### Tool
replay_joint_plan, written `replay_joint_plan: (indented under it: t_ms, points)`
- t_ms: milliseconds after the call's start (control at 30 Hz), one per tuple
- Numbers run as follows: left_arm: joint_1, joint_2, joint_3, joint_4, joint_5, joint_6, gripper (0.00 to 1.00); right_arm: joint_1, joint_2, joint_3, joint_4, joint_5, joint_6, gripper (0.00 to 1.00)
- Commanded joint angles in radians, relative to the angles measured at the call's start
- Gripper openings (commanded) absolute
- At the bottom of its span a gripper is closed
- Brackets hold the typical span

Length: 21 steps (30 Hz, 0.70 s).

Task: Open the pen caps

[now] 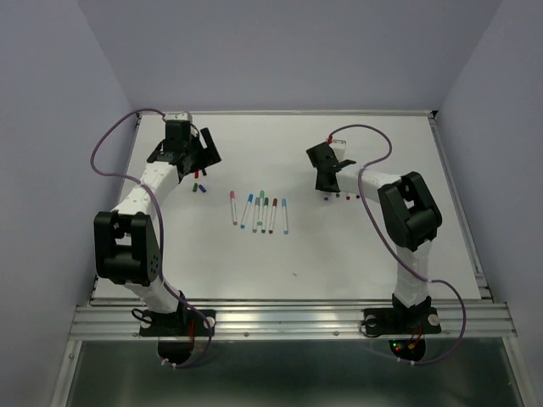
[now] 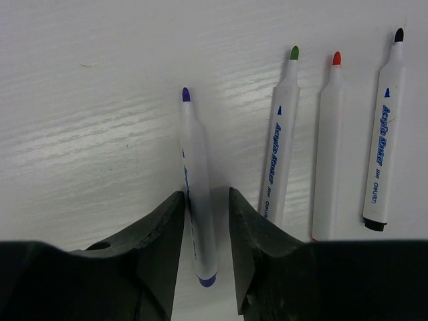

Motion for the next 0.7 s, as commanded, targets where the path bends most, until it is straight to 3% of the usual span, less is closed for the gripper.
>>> replay_joint_plan:
  t_ms: [0,133,233,267,300,467,667]
  points:
    - [-0.003,0.001,-0.006,0.021,0.019,0.009,0.89,-0.014,0.006,0.043,0.003,0.031,-0.019,0.39]
    - [-0.005,-0.008,-0.006,0.019,0.026,0.009,0.9,-0.014,-0.026,0.08,0.002,0.049,-0.069,0.45]
    - [-0.005,-0.022,-0.012,0.022,0.035,0.009,0.93,-0.014,-0.081,0.098,0.002,0.002,-0.122,0.71]
    - [-0.003,-0.023,-0.013,0.028,0.039,0.009,0.95,-0.014,-0.1,0.098,0.002,-0.03,-0.134,0.89]
    - [-0.006,-0.031,-0.018,0.031,0.045,0.007,0.99,-0.014,-0.115,0.092,0.005,-0.065,-0.155,1.0]
    - [-0.005,-0.042,-0.025,0.056,0.088,0.007,0.99,0.029,-0.209,-0.018,0.043,-0.259,-0.16,1.0]
    - [-0.005,-0.04,-0.025,0.054,0.088,0.009,0.99,0.197,-0.244,-0.081,0.028,-0.261,-0.18,1.0]
